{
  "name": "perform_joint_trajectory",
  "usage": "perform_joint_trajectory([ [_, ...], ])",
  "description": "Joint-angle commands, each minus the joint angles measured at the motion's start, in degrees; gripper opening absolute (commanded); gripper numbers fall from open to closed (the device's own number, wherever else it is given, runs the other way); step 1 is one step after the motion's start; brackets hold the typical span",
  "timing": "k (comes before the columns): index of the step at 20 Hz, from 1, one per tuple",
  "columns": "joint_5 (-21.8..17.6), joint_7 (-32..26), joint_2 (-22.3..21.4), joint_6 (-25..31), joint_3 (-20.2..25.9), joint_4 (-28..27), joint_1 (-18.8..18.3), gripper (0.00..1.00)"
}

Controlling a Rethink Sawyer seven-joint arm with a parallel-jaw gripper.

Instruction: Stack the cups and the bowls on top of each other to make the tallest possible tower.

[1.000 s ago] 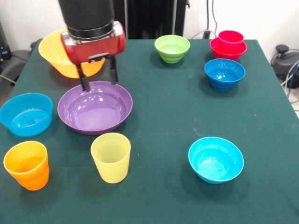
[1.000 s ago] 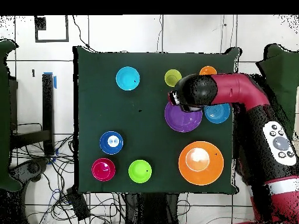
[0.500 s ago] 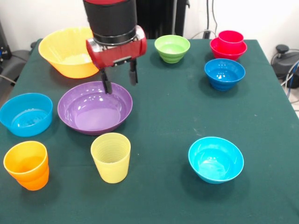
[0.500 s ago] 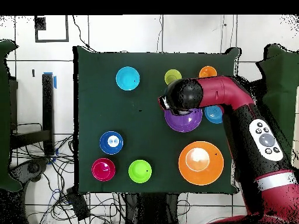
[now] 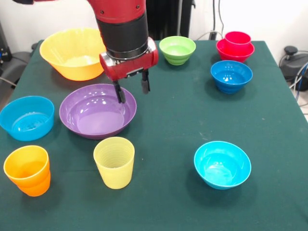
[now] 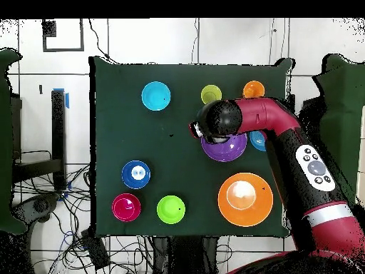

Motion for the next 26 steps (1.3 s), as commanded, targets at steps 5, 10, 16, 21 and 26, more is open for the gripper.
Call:
perform_joint_trajectory([
  [5,-6.0,-6.5,5.7,-4.2,-3.5,-0.5,2.5,1.0],
  [10,-7.3,-5.4,6.5,-6.1,-3.6,-0.4,3.0,1.0],
  [16,-8.1,-4.9,8.5,-7.2,-3.8,-1.5,3.5,1.0],
  [21,-6.8,-6.3,10.5,-4.2,-4.2,-3.1,4.0,1.0],
  [26,-6.3,-7.8,10.9,-2.5,-4.0,-4.2,3.9,1.0],
])
